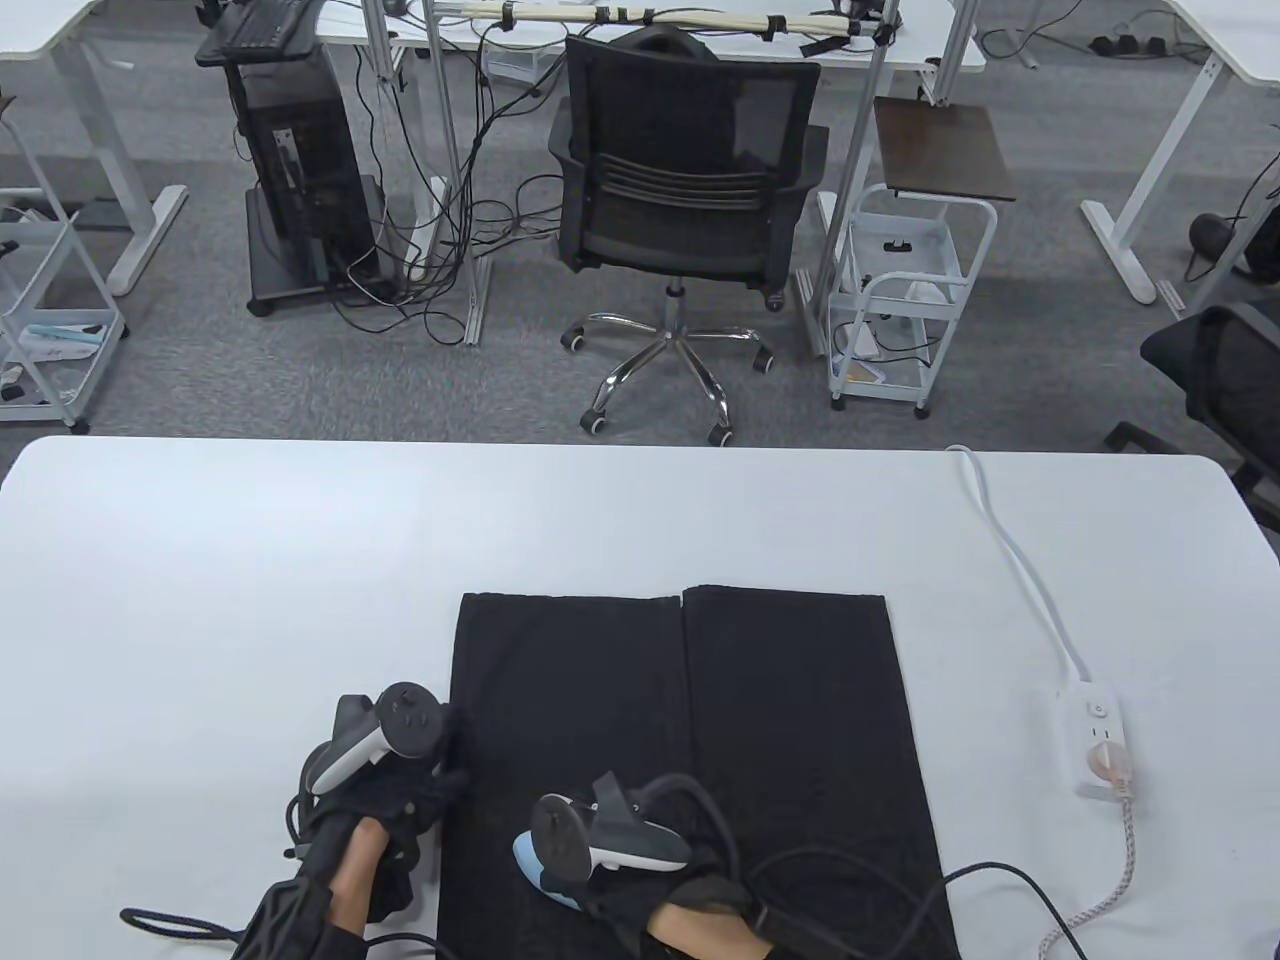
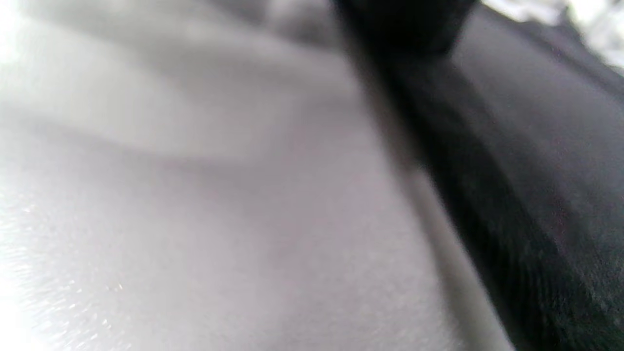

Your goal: Iron trousers with electric iron on table

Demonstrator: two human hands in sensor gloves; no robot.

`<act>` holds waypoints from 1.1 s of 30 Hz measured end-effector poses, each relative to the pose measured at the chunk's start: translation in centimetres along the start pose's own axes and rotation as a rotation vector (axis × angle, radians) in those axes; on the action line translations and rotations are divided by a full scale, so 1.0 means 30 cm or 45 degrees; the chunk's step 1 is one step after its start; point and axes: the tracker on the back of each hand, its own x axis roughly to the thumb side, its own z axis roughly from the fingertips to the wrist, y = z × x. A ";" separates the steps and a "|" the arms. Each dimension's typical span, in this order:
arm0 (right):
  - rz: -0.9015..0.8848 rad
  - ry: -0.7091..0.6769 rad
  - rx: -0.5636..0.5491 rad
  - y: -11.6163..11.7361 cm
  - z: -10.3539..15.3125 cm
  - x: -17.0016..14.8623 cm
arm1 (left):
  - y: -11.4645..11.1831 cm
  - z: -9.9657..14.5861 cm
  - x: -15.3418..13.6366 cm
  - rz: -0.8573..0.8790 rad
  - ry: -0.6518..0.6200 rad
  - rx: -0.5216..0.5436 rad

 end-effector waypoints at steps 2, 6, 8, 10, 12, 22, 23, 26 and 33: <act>-0.009 -0.030 -0.034 0.002 0.012 -0.002 | -0.001 0.001 0.000 0.001 0.001 0.001; -0.153 -0.044 -0.057 -0.009 0.043 -0.045 | -0.002 0.002 -0.002 0.007 -0.001 0.007; -0.303 -0.048 -0.071 -0.031 0.075 -0.094 | -0.003 0.002 -0.001 0.008 0.000 0.010; -0.500 -0.043 -0.102 -0.068 0.130 -0.176 | -0.003 0.002 -0.002 0.007 -0.002 0.011; -0.659 -0.008 -0.153 -0.105 0.188 -0.281 | -0.003 0.002 -0.003 0.007 -0.004 0.009; -1.130 0.623 -0.466 -0.271 0.424 -0.952 | -0.003 0.000 -0.002 0.009 -0.021 -0.005; -1.126 0.714 -0.531 -0.288 0.438 -1.020 | -0.003 -0.001 -0.002 0.009 -0.024 -0.007; -1.073 0.901 -0.665 -0.314 0.455 -1.162 | -0.003 -0.002 -0.002 0.011 -0.030 -0.010; -1.161 1.064 -0.847 -0.176 0.379 -1.374 | -0.003 -0.004 -0.002 0.011 -0.035 -0.012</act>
